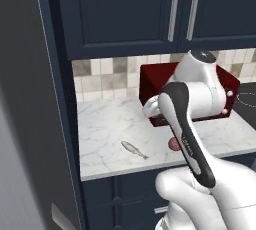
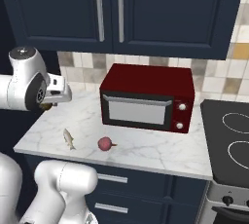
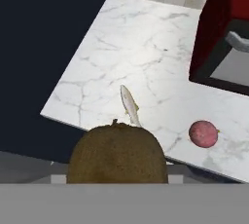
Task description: Open the fridge, remove the kiwi, onion, and fish, and place them on any counter.
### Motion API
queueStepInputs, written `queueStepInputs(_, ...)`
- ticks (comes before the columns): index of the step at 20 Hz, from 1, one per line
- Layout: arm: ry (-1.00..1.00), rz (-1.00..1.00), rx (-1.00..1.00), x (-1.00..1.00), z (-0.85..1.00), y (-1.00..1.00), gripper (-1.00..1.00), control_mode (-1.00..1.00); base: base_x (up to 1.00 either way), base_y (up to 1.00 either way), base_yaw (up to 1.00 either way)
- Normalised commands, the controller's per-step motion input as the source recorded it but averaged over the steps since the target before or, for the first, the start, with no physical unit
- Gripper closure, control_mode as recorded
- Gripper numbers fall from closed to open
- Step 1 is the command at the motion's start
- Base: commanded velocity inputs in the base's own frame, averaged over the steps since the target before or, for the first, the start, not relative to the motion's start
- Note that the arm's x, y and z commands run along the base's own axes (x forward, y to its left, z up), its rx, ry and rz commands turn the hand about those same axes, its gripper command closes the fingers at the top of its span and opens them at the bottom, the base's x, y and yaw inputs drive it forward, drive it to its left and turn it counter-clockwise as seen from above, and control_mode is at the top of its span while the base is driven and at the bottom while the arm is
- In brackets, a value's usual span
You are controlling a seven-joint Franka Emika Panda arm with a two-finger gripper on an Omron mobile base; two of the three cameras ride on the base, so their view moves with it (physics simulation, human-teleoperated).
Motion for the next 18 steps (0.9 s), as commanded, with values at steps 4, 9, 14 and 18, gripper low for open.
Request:
queueStepInputs(4,0.32,0.0,0.0,0.87,-0.71,0.4,1.0,-1.0,0.0,0.0,0.0)
queueStepInputs(9,0.27,0.0,0.0,0.99,-0.81,0.46,1.0,-1.0,0.0,0.0,0.0)
queueStepInputs(14,0.03,-0.03,0.0,1.0,-0.93,0.62,1.0,-1.0,0.0,0.0,0.0)
queueStepInputs(18,0.11,-0.03,0.0,0.94,-0.84,0.43,1.0,-1.0,0.0,0.0,0.0)
